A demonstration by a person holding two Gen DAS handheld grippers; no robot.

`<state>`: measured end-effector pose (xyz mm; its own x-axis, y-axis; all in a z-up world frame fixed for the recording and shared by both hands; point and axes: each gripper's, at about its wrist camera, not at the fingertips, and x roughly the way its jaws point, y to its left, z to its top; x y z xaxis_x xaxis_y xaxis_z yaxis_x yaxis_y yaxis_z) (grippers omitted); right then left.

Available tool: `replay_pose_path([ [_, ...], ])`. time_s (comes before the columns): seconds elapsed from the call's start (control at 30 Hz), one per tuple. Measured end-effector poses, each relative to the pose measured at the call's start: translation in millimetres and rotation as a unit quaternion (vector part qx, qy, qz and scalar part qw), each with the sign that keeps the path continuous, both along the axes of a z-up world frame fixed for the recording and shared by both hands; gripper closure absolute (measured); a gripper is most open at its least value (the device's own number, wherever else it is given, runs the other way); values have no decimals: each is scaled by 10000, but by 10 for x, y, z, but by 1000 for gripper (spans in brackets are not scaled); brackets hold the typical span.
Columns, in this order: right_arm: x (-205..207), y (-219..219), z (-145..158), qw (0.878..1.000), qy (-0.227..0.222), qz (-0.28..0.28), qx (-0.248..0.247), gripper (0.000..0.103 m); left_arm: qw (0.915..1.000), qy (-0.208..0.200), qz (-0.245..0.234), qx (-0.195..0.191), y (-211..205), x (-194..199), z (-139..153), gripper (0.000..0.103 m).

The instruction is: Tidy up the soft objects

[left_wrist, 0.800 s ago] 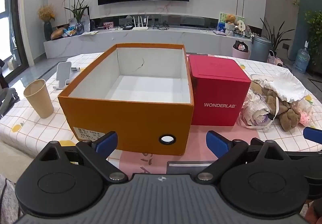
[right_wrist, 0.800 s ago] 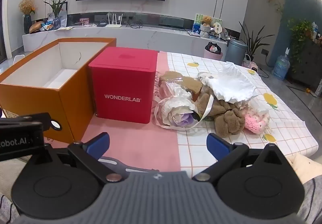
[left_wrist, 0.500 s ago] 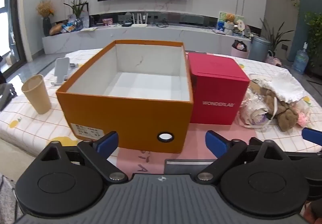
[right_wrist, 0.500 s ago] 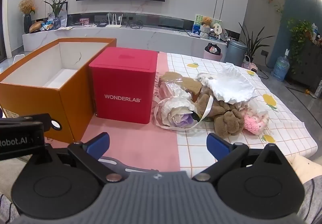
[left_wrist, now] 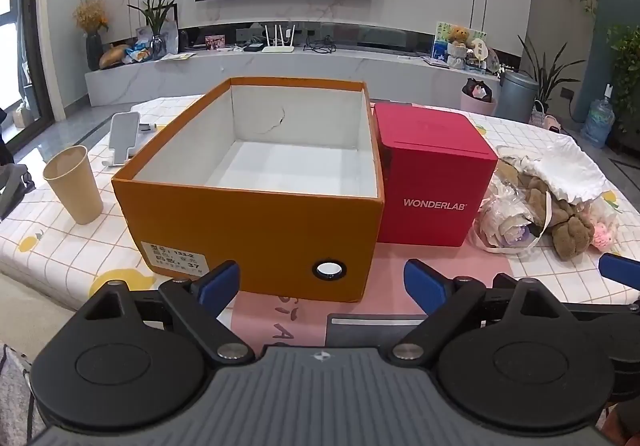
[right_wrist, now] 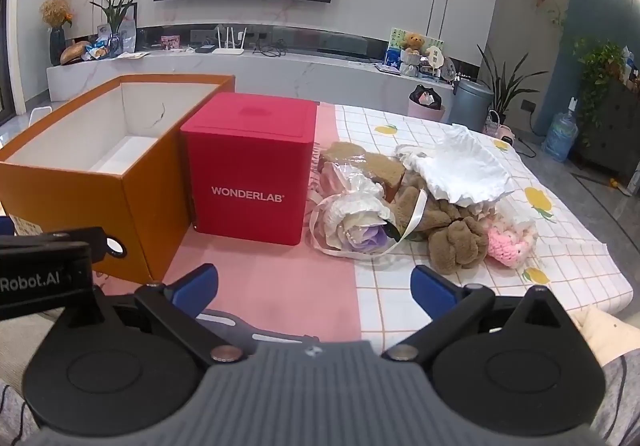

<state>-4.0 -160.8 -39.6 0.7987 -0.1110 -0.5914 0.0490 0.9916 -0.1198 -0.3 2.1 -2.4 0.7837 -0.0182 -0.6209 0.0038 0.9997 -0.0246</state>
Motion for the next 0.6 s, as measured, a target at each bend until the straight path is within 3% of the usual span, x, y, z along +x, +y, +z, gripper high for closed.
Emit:
replay_pose_path([
  [0.6, 12, -12, -9, 10000, 9, 3, -26, 3, 10000, 7, 14, 60, -9, -5, 3, 0],
])
